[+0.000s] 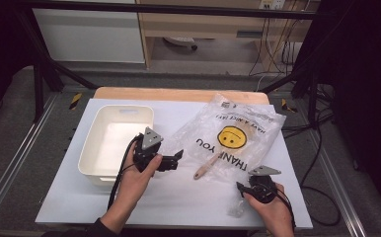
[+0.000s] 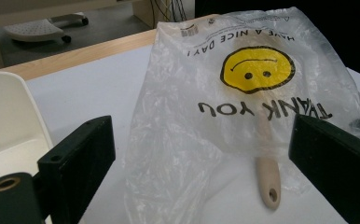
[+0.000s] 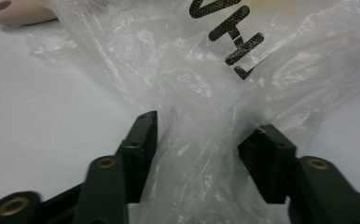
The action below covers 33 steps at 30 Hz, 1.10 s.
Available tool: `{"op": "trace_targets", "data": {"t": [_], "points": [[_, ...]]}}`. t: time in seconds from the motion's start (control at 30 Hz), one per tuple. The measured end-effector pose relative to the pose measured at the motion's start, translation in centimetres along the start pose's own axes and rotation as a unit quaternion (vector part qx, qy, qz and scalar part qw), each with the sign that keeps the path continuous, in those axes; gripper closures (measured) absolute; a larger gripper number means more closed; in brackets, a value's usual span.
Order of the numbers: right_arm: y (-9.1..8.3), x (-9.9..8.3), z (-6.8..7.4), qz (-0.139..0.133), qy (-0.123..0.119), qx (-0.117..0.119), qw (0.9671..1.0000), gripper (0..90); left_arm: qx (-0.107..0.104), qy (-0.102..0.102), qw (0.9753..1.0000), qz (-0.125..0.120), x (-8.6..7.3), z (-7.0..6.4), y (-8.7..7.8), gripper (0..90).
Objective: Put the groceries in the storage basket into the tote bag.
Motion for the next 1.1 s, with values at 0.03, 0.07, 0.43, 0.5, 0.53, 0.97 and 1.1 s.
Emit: {"op": "trace_targets", "data": {"t": [0.03, 0.07, 0.43, 0.5, 0.53, 0.97, 1.1], "points": [[0.0, 0.0, -0.1, -0.001, 0.0, 0.001, 1.0, 56.2, 0.001, 0.0, 1.0, -0.001, 0.0, 0.0, -0.1, 6.7], [0.0, 0.0, -0.1, -0.003, -0.001, 0.002, 1.0, 59.2, 0.001, 0.001, 1.0, -0.001, 0.1, 0.0, -0.1, 6.7], [0.2, 0.1, -0.6, -0.008, -0.008, 0.015, 0.9998, 88.6, -0.005, 0.001, 1.0, -0.001, 0.1, -0.3, -0.1, 6.7], [0.1, 0.2, -0.8, -0.005, -0.008, 0.019, 0.9998, 90.0, -0.006, 0.001, 1.0, -0.003, 0.1, -0.3, 0.0, 6.8], [0.0, 0.2, -0.8, -0.002, -0.007, 0.019, 0.9998, 90.0, -0.006, 0.0, 1.0, -0.002, 0.1, -0.4, 0.0, 6.8], [-1.0, -0.9, -4.2, -0.001, 0.034, -0.001, 0.9994, 90.0, -0.013, -0.004, 0.9999, 0.006, -0.3, -1.3, 0.5, 7.7], [-1.0, -1.0, -4.8, -0.002, 0.035, -0.007, 0.9994, 90.0, -0.014, 0.001, 0.9999, 0.01, -0.5, -2.0, 1.1, 8.3]]}}
Point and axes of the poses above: each handheld gripper's, and its own axes: y roughly forward along the jaws, x roughly out of its top, z roughly to its left, the point moved 3 cm from there along y, roughly forward along the jaws, and after that the axes turned 10 degrees about -x, right-handed, at the moved point
